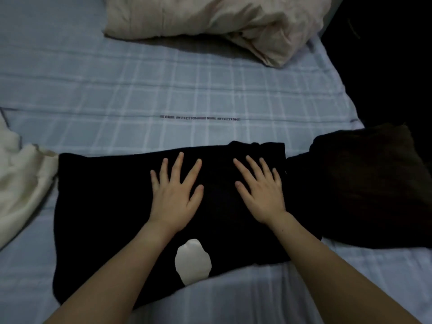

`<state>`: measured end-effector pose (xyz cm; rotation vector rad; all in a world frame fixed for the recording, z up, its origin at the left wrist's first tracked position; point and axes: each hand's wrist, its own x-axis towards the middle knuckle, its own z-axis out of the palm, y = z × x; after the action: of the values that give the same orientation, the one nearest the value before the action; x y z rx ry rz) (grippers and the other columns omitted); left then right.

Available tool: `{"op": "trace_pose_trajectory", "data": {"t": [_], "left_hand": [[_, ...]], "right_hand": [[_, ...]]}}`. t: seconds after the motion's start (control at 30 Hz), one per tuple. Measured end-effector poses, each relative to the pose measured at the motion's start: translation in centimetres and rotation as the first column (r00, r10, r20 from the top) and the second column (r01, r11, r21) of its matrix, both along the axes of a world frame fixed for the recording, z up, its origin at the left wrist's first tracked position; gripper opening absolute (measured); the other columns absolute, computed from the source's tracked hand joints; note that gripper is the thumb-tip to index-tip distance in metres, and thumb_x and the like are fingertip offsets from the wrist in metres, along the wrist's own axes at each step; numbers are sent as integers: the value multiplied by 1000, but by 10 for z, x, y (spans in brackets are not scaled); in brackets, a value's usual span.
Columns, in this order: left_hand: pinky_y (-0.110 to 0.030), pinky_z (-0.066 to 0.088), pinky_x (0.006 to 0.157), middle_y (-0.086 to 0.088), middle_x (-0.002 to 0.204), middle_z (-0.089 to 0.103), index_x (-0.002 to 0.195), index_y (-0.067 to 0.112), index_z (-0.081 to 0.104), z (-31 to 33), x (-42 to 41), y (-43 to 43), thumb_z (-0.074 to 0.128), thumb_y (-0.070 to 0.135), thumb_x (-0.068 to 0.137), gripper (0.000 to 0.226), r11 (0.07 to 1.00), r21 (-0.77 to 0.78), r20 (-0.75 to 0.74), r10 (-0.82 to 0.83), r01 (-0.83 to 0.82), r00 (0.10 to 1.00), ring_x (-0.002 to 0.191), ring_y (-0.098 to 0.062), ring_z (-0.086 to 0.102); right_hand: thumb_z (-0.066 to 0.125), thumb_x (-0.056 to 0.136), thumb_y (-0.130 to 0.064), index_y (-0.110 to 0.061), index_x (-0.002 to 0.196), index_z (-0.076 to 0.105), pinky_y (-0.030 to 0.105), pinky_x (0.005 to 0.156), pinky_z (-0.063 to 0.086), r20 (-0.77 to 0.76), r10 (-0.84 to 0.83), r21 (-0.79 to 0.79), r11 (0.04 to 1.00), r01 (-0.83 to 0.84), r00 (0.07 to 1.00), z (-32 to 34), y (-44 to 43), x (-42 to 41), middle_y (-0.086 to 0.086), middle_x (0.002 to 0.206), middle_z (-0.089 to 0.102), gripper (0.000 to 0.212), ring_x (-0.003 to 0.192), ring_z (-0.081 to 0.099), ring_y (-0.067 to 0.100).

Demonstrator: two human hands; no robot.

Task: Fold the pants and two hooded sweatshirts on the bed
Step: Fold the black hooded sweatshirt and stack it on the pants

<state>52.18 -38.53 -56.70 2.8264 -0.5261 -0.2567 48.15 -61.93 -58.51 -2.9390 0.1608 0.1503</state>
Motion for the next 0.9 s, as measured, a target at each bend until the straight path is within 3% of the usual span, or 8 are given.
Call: {"op": "trace_pose_trajectory", "data": {"t": [0.17, 0.3, 0.37, 0.47, 0.53, 0.73, 0.83, 0.9], "left_hand": [[-55, -1, 120, -4, 166, -4, 155, 40, 9, 36, -9, 8, 27, 52, 102, 58, 999, -6, -53, -42, 41, 998, 151, -33, -6], [-51, 21, 119, -9, 155, 39, 148, 20, 43, 60, -61, 73, 35, 37, 98, 53, 993, -83, 287, -51, 78, 957, 144, -33, 32], [-54, 22, 117, -7, 151, 45, 144, 16, 49, 51, -80, 115, 38, 34, 97, 52, 1000, -7, 354, -1, 3, 935, 142, -31, 37], [-58, 16, 116, -6, 156, 38, 147, 20, 45, 34, -58, 149, 31, 41, 97, 56, 993, 79, 296, 65, -92, 953, 146, -27, 31], [-58, 11, 116, -3, 161, 28, 152, 27, 35, 17, -26, 152, 26, 47, 99, 58, 992, 92, 208, 67, -88, 976, 149, -26, 22], [-51, 3, 120, 9, 165, 4, 155, 40, 15, -18, 10, 159, 35, 45, 103, 56, 989, -110, -46, 96, -101, 994, 152, -17, 2], [-44, 10, 121, 0, 163, 19, 152, 26, 34, 8, -13, 174, 49, 30, 102, 53, 943, -301, -25, 140, -141, 990, 150, -23, 14], [-41, 23, 117, -11, 153, 38, 144, 17, 48, 19, -51, 186, 58, 26, 97, 49, 851, -404, 72, 395, -336, 916, 141, -30, 33]], "right_hand": [[25, 102, -56, -43, 157, 6, 53, 122, -1, -109, -61, -67, 996, 54, 992, 34, 19, 2, 0, 168, 6, 60, 155, 1, 25], [16, 97, -60, -42, 156, 21, 51, 121, 3, 130, -9, 242, 970, -23, 991, 65, 104, -17, -1, 166, 19, 61, 154, 10, 22], [16, 97, -61, -48, 155, 19, 53, 120, 2, 192, 142, 198, 964, -180, 971, 67, 145, -24, -5, 165, 20, 59, 154, 11, 24], [16, 98, -63, -55, 153, 10, 60, 119, -1, 92, 194, 28, 980, -197, 977, 54, 159, -12, -9, 167, 9, 56, 154, 1, 27], [19, 97, -62, -58, 152, 9, 64, 118, 1, 50, 134, 46, 990, -137, 990, 38, 152, 2, -13, 167, 5, 55, 154, -3, 27], [25, 98, -61, -60, 150, 13, 70, 115, 6, 20, 125, 92, 988, -126, 992, 21, 155, 24, -12, 167, 6, 53, 154, -2, 29], [26, 97, -59, -58, 151, 14, 69, 116, 7, 13, 123, 98, 987, -123, 992, 25, 154, 19, -11, 167, 7, 55, 154, -2, 28], [26, 97, -58, -57, 151, 14, 69, 116, 8, 20, 118, 95, 988, -120, 993, 26, 155, 18, -11, 167, 8, 55, 154, -1, 28]]}}
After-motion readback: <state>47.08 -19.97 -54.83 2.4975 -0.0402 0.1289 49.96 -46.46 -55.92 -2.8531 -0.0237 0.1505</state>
